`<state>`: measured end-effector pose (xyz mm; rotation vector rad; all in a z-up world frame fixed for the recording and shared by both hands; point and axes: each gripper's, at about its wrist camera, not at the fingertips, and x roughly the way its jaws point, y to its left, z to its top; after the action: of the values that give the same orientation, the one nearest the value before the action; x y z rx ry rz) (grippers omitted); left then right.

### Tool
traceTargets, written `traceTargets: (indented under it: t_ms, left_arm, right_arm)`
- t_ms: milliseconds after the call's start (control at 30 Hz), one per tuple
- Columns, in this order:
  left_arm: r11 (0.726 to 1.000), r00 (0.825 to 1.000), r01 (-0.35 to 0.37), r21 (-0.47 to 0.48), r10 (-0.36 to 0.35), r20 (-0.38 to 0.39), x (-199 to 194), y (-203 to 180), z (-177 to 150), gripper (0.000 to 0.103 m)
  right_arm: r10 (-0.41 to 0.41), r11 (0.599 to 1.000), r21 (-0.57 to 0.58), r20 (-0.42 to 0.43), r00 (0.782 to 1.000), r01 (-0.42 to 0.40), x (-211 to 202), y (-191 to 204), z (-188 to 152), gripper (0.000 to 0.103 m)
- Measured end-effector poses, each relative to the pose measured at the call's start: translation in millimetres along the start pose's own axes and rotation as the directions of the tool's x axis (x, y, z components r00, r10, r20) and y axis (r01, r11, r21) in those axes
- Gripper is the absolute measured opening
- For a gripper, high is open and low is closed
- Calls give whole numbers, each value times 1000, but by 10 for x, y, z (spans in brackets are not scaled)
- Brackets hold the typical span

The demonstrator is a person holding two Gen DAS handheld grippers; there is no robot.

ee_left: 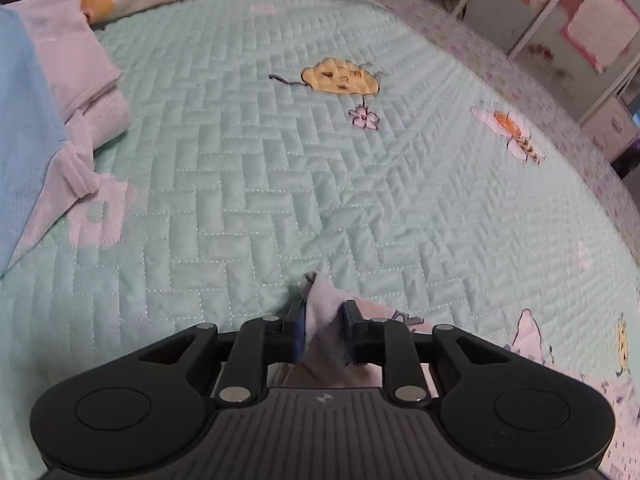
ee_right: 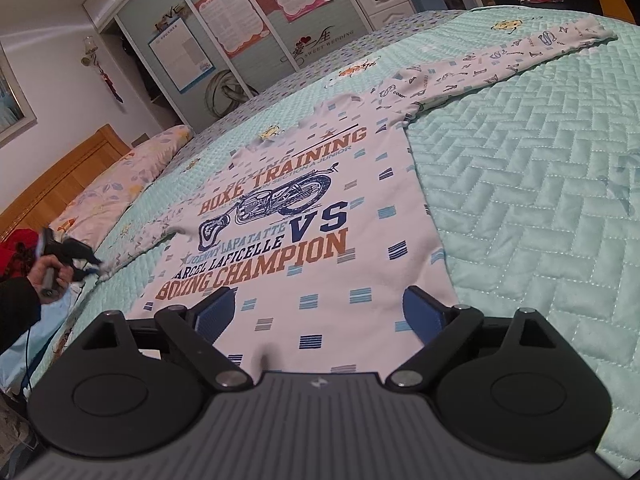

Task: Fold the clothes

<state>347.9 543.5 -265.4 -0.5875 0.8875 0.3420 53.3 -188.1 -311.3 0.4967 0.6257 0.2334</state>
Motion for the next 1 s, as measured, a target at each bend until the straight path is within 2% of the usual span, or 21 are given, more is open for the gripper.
traceTargets:
  t_ms: [67,100,133,233,300,400,467,500,533,567,600,633,733,767,833,867,933,1000]
  left_arm:
    - [1000,999,-11,-24,12,47,-61,38,-12,48]
    - [998,995,-50,-38,53,79,-129,62,4,64]
    - [994,989,-90,-54,96,111,-199,86,21,68]
    - [990,975,-114,-88,128,179,-484,163,-17,68]
    - [997,983,17,-80,-2,186,-677,200,-151,68]
    - [979,966,199,-37,-190,173,-771,118,-420,68]
    - [964,956,265,-5,-262,136,-657,4,-550,68]
    - [963,956,271,10,-270,112,-549,-52,-596,68]
    - [969,965,248,21,-249,88,-427,-90,-626,68]
    - [982,980,189,14,-189,65,-300,-71,-632,62]
    - [992,991,127,7,-127,41,-172,-50,-636,51]
    - [989,989,142,-49,-140,55,-136,68,-626,43]
    - [955,983,181,-233,-166,82,-232,418,-591,38]
    - [937,980,194,-292,-174,93,-264,535,-579,38]
    - [960,992,114,-256,-94,89,-386,549,-595,40]
    - [968,994,86,-235,-66,92,-456,539,-610,50]
    - [969,987,126,-214,-100,125,-590,436,-642,63]
    - [965,976,185,-185,-160,145,-708,286,-667,64]
  right_arm:
    - [9,1000,11,0,1000,-9,-13,-25,11,92]
    - [11,1000,12,-1,1000,-11,-17,-30,10,92]
    - [13,1000,13,0,1000,-13,-20,-33,9,92]
    - [18,1000,24,5,1000,-18,-26,-45,5,92]
    - [21,999,28,9,1000,-21,-27,-45,1,92]
    - [23,999,29,13,1000,-24,-27,-41,-5,93]
    - [26,999,28,12,1000,-26,-33,-43,-5,93]
    - [28,999,28,11,1000,-28,-37,-45,-4,93]
    - [30,999,28,10,1000,-30,-41,-48,-3,93]
    - [31,999,29,9,999,-32,-46,-52,-1,93]
    - [34,999,32,8,999,-34,-50,-58,3,93]
    - [36,999,37,8,999,-36,-54,-63,7,93]
    - [42,998,49,10,999,-42,-62,-76,5,93]
    - [43,998,51,11,999,-44,-62,-79,3,93]
    - [45,998,51,13,999,-46,-63,-80,-3,93]
    - [47,997,52,14,999,-48,-63,-82,-4,93]
    - [51,997,58,17,999,-52,-61,-90,-1,93]
    - [55,997,61,19,998,-56,-60,-95,2,94]
